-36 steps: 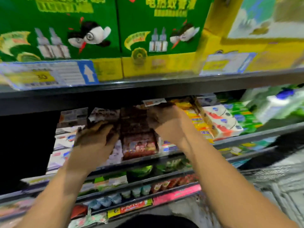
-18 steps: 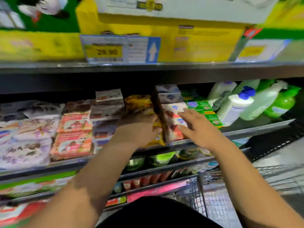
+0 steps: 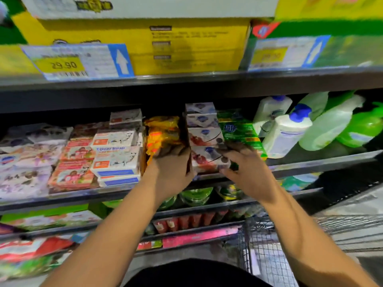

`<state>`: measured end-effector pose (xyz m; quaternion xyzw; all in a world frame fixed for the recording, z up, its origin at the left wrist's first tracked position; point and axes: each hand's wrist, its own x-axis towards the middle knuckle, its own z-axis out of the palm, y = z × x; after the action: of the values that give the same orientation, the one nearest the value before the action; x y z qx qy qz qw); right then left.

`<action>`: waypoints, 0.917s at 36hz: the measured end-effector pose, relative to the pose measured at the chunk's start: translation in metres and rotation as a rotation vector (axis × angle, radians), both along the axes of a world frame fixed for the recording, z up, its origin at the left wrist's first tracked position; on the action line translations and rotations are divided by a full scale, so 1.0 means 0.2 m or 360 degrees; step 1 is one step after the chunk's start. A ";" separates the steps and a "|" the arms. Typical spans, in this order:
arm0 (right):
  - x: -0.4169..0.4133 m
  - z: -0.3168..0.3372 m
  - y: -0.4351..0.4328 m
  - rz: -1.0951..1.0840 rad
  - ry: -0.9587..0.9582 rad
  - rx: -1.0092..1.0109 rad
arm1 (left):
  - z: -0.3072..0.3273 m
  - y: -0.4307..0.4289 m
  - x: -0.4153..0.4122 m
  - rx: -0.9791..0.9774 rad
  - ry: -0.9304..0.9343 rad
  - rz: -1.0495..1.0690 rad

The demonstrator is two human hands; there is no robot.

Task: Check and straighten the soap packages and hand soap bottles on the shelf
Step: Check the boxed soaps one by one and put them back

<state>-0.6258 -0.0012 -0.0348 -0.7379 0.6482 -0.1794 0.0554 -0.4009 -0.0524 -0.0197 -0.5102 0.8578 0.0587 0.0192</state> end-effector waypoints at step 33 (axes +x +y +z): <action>0.05 0.17 0.15 0.0225 -0.1828 0.0745 | 0.04 0.25 0.01 0.0508 0.2171 0.0396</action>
<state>-0.6164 0.0281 -0.0009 -0.5333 0.4867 -0.3966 0.5670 -0.3995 -0.0017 -0.0116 -0.4449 0.5949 0.4917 -0.4543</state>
